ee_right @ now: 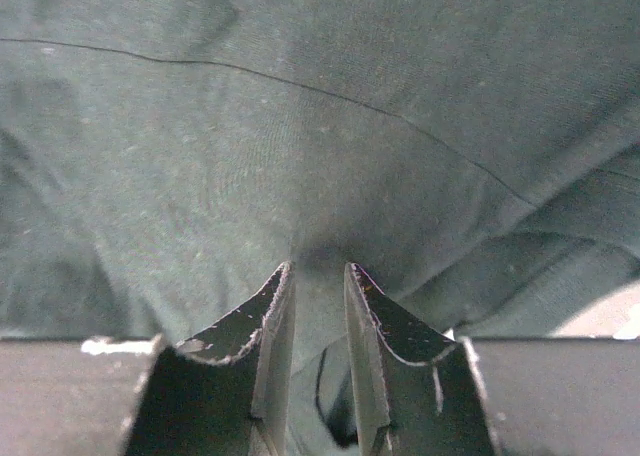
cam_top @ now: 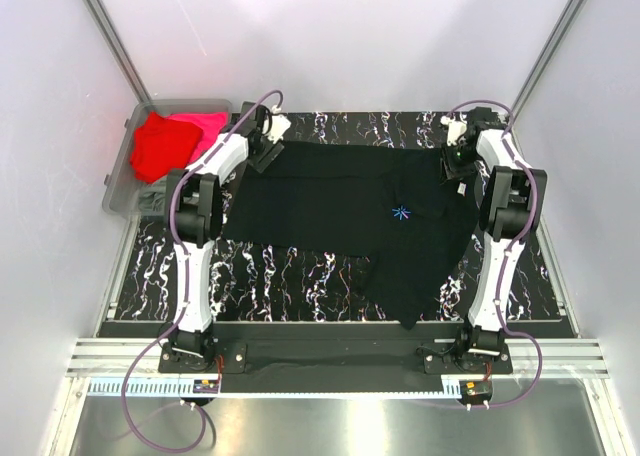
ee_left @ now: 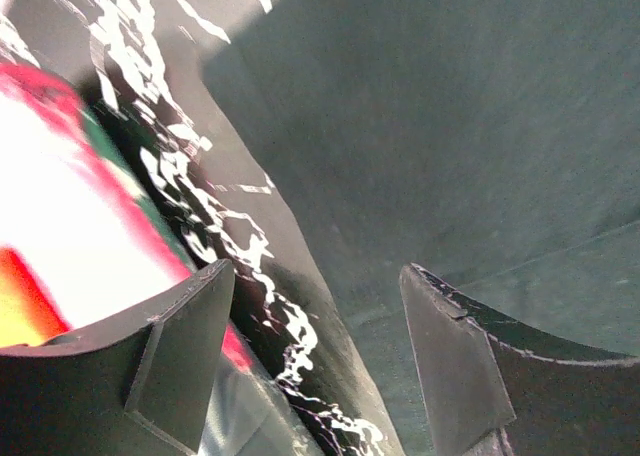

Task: Fold and stack the t-shirts
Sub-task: Fold the tshirt

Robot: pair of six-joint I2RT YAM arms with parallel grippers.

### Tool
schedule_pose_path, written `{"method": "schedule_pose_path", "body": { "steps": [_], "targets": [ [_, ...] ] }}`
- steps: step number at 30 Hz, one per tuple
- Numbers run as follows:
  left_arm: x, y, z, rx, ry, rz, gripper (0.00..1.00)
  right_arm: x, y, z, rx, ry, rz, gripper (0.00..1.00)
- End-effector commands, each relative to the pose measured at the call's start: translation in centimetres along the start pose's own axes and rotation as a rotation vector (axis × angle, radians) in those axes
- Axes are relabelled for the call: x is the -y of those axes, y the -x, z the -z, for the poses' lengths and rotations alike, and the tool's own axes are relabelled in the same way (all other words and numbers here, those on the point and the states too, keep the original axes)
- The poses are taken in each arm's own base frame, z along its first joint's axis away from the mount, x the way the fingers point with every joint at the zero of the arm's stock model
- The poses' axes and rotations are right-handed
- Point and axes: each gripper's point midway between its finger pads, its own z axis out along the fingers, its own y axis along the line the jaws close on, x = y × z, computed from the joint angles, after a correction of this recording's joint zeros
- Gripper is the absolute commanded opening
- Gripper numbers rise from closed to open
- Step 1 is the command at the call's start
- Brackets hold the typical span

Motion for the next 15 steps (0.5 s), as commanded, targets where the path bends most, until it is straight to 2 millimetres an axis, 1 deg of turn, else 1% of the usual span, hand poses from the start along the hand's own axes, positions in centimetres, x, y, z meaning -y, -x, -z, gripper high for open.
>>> {"method": "schedule_pose_path", "body": {
  "steps": [1, 3, 5, 6, 7, 8, 9, 10, 12, 14, 15],
  "targets": [
    [-0.7, 0.0, -0.1, -0.023, 0.030, 0.005, 0.73, 0.9, 2.1, 0.8, 0.053, -0.034, 0.006, 0.33],
    [-0.4, -0.5, -0.9, -0.041, 0.027, -0.004, 0.73, 1.4, 1.6, -0.1, 0.036, -0.037, -0.003, 0.33],
    [-0.1, -1.0, -1.6, -0.058, 0.019, -0.016, 0.73, 2.3, 1.7, -0.5, 0.033, -0.060, 0.000, 0.33],
    [0.1, -1.3, -1.9, -0.069, 0.016, -0.026, 0.73, 2.7, 1.3, -1.2, 0.020, -0.065, -0.006, 0.33],
    [0.4, -1.8, -2.5, -0.085, 0.011, -0.030, 0.73, 3.4, 1.5, -1.2, 0.026, -0.080, -0.007, 0.33],
    [0.4, -1.8, -2.6, -0.092, 0.010, -0.031, 0.73, 4.0, 1.1, -2.0, 0.007, -0.091, -0.009, 0.33],
    [0.5, -2.0, -2.8, -0.100, 0.005, -0.033, 0.73, 4.4, 1.1, -2.3, 0.005, -0.099, -0.010, 0.33],
    [0.8, -2.4, -3.4, -0.113, -0.005, -0.035, 0.73, 5.0, 1.7, -2.3, 0.018, -0.113, -0.008, 0.33],
    [0.7, -2.1, -3.7, -0.119, -0.010, -0.033, 0.73, 6.5, 2.2, -2.9, 0.019, -0.144, -0.011, 0.33],
    [0.8, -1.9, -3.9, -0.120, -0.014, -0.034, 0.73, 7.2, 2.9, -3.4, 0.028, -0.158, -0.004, 0.33],
    [0.8, -1.8, -3.9, -0.118, -0.014, -0.037, 0.73, 7.6, 2.4, -4.9, 0.008, -0.157, -0.004, 0.34]
  ]
}}
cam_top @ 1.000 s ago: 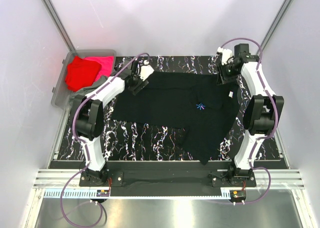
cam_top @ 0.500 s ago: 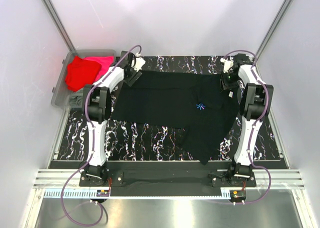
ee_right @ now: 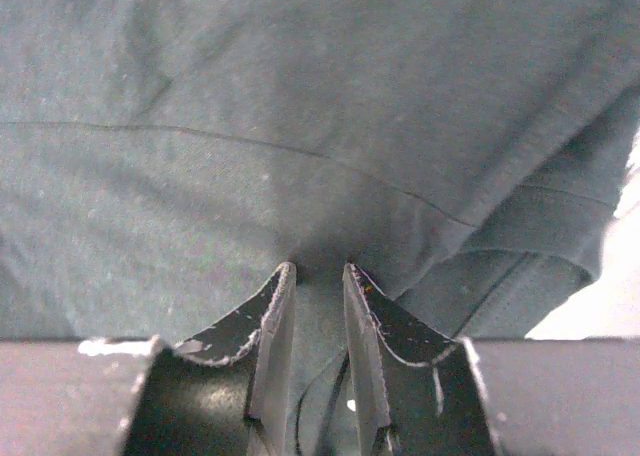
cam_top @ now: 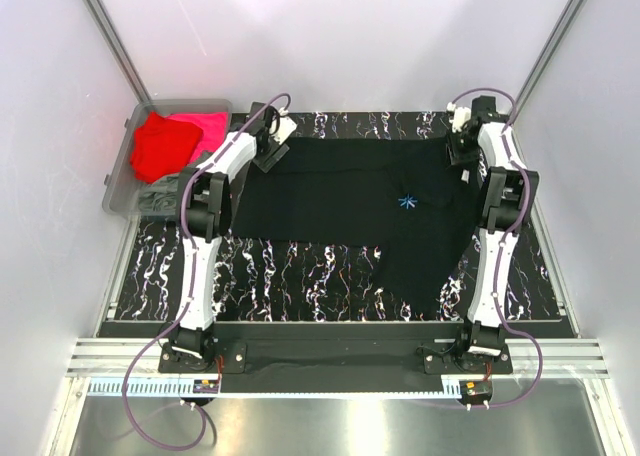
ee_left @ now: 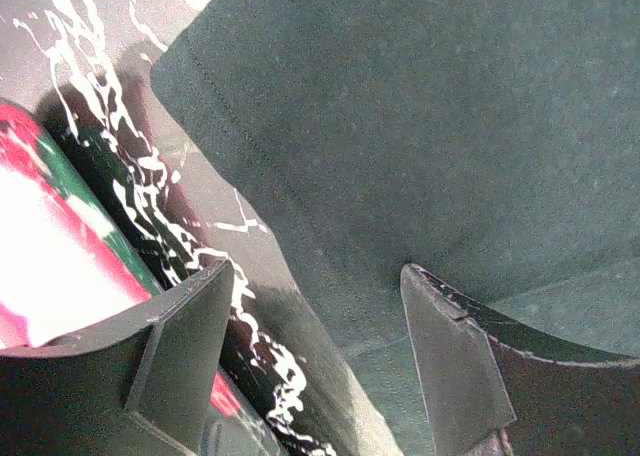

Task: Fold and stack the t-shirts
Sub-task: Fold the tshirt

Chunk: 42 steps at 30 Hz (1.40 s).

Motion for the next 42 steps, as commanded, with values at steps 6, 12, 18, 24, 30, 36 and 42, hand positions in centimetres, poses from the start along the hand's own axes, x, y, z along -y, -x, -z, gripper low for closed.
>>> {"method": "schedule_pose_path", "body": {
  "steps": [6, 12, 18, 24, 30, 36, 42],
  "targets": [
    [0.9, -0.1, -1.0, -0.031, -0.016, -0.049, 0.73, 5.2, 4.4, -3.8, 0.108, -0.143, 0.052, 0.44],
    [1.6, 0.6, -0.3, -0.026, -0.007, -0.015, 0.69, 3.9, 7.8, -3.7, 0.202, -0.163, 0.176, 0.52],
    [-3.0, 6.8, 8.2, 0.168, 0.123, 0.103, 0.72, 3.8, 12.6, 5.9, 0.343, -0.228, 0.142, 0.57],
    [-1.2, 8.6, 16.2, 0.278, 0.085, 0.107, 0.76, -1.4, 13.0, 15.1, 0.431, -0.108, 0.270, 0.57],
    [7.7, 1.8, 16.2, 0.157, -0.205, 0.102, 0.72, -11.0, 5.7, 14.1, 0.292, 0.131, 0.476, 0.53],
    [12.8, -2.2, 14.9, 0.060, -0.376, 0.158, 0.69, -18.3, 1.3, 11.0, 0.160, 0.343, 0.459, 0.42],
    [13.2, -3.7, 13.4, -0.004, -0.368, 0.162, 0.68, -18.0, 0.7, 7.0, 0.061, 0.313, 0.429, 0.40]
  ]
}}
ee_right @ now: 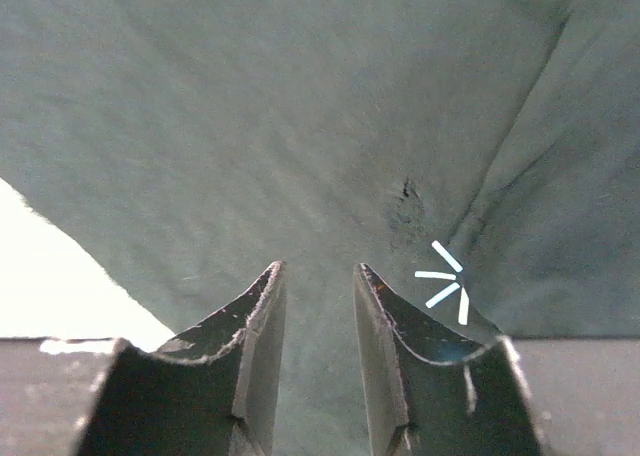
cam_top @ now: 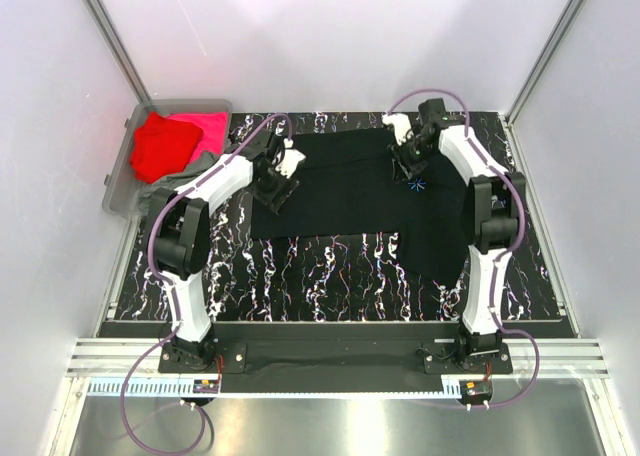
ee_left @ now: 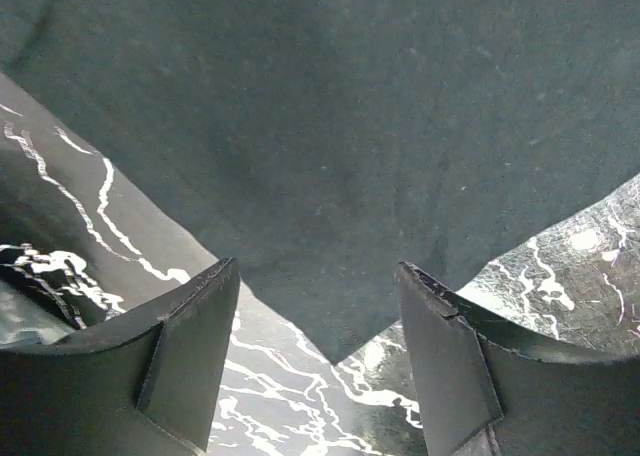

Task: Fold and stack the t-shirts
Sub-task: Fold the tshirt

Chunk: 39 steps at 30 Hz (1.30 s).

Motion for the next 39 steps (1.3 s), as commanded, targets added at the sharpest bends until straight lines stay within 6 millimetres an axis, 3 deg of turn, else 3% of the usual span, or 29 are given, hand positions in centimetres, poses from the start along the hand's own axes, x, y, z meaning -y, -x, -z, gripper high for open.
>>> {"method": "schedule_pose_path", "body": {
  "steps": [1, 5, 13, 26, 39],
  "targets": [
    [-0.1, 1.6, 0.5, 0.058, -0.013, 0.028, 0.68, 1.8, 0.1, 0.1, -0.024, -0.044, -0.037, 0.39],
    [-0.5, 0.9, -0.7, 0.027, -0.001, 0.026, 0.67, 3.5, -0.8, -1.3, -0.072, -0.086, -0.038, 0.39],
    [-0.9, 0.0, -1.2, 0.009, -0.002, 0.038, 0.67, 5.2, -1.0, -1.9, -0.099, -0.145, -0.028, 0.39],
    [-1.1, 0.4, -1.0, 0.017, 0.009, 0.038, 0.67, 6.3, -3.9, -4.0, -0.190, -0.172, -0.050, 0.38],
    [-1.2, 0.3, -1.0, 0.013, 0.016, 0.037, 0.66, 7.3, -4.5, -4.7, -0.212, -0.215, -0.058, 0.35]
  ]
}}
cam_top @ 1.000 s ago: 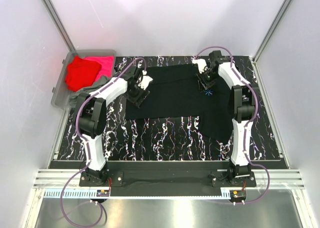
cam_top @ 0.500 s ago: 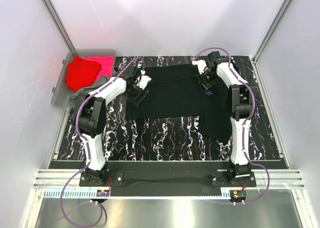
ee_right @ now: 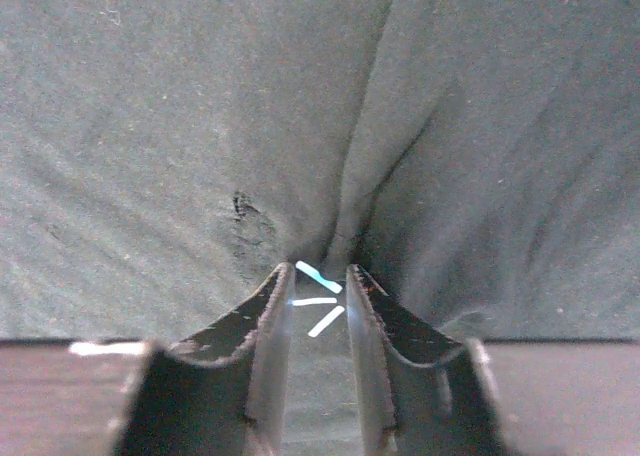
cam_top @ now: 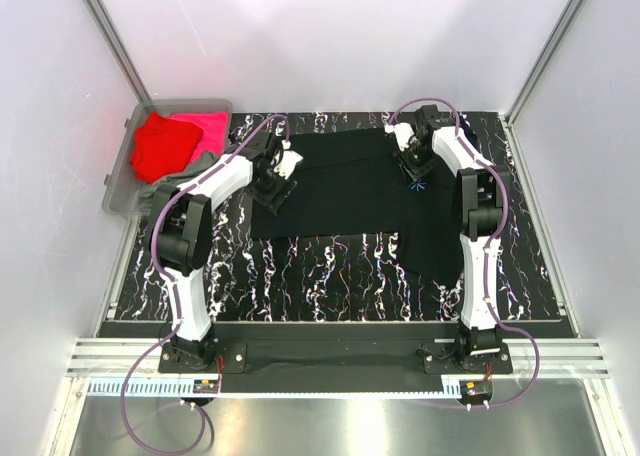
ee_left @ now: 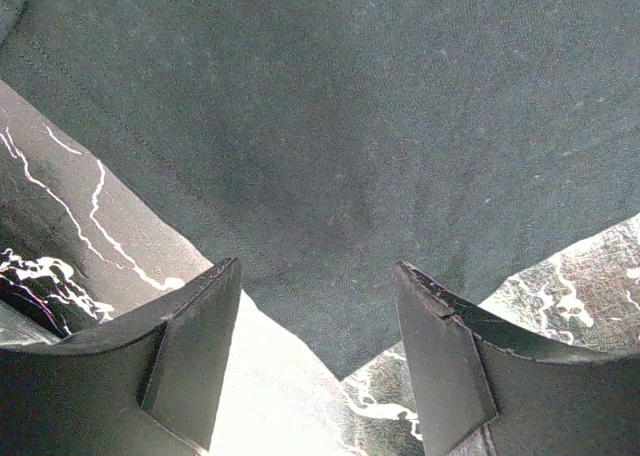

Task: Fold and stack the t-shirts
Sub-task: Fold the tshirt

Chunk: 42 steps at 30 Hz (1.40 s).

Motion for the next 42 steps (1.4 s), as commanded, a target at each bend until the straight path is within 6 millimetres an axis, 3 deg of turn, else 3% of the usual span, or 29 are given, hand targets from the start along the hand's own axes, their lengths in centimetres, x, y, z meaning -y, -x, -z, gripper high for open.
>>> {"method": "schedule_pose_path", "body": {
  "steps": [1, 8, 11, 15, 24, 37, 39, 42],
  "targets": [
    [-0.5, 1.1, 0.4, 0.037, 0.020, 0.004, 0.66, 1.0, 0.6, 0.0, 0.011, -0.043, -0.007, 0.31],
    [-0.3, 1.0, 0.5, 0.037, 0.016, 0.004, 0.66, 1.1, 1.4, 0.1, 0.033, -0.046, -0.037, 0.09],
    [-0.3, 1.0, 0.5, 0.039, 0.013, 0.005, 0.66, 0.9, 2.2, 1.1, 0.062, -0.043, -0.045, 0.06],
    [-0.3, 1.1, 0.4, 0.041, 0.009, 0.004, 0.66, 0.2, 3.4, 3.1, 0.107, -0.038, -0.044, 0.06],
    [-0.2, 1.4, 0.2, 0.045, 0.002, 0.006, 0.66, -1.6, 4.4, 5.4, 0.136, -0.018, -0.050, 0.06],
    [-0.1, 1.8, 0.2, 0.052, -0.006, 0.006, 0.66, -4.1, 4.8, 5.6, 0.139, 0.040, -0.054, 0.06],
    [-0.1, 1.8, 0.2, 0.052, -0.006, 0.006, 0.66, -4.6, 4.9, 5.5, 0.139, 0.054, -0.052, 0.10],
    [0.0, 1.8, 0.3, 0.056, -0.008, 0.004, 0.66, -4.9, 4.7, 5.2, 0.127, 0.064, -0.067, 0.30]
  ]
}}
